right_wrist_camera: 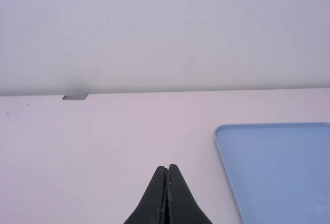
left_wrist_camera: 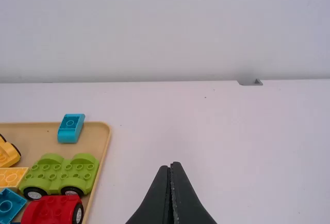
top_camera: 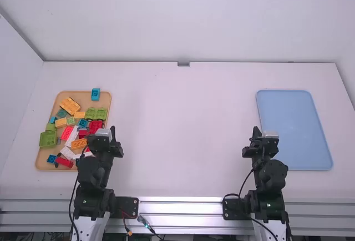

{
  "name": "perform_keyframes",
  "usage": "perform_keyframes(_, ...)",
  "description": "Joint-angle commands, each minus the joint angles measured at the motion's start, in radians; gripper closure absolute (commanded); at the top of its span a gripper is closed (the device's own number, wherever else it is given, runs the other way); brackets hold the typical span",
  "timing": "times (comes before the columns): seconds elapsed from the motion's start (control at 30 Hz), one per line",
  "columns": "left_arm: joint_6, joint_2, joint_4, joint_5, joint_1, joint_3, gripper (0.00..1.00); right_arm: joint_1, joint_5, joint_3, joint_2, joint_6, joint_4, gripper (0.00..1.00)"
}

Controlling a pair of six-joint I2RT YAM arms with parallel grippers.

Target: Assemble lego blocks to make yellow taxi

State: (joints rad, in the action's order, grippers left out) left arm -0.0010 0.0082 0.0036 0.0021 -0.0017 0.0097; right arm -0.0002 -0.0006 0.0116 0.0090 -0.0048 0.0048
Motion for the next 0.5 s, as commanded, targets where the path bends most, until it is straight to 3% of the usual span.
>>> perform_keyframes(0.0,0.000,0.000,0.000,0.000,0.000,0.000,1.00,0.000,-0.002,0.000,0.000,0.002,0.000,1.00)
perform_keyframes(0.47,0.005,0.082,-0.012,-0.006,-0.001,0.076,0.91,-0.001,-0.012,0.086,0.107,-0.026,0.000,0.91)
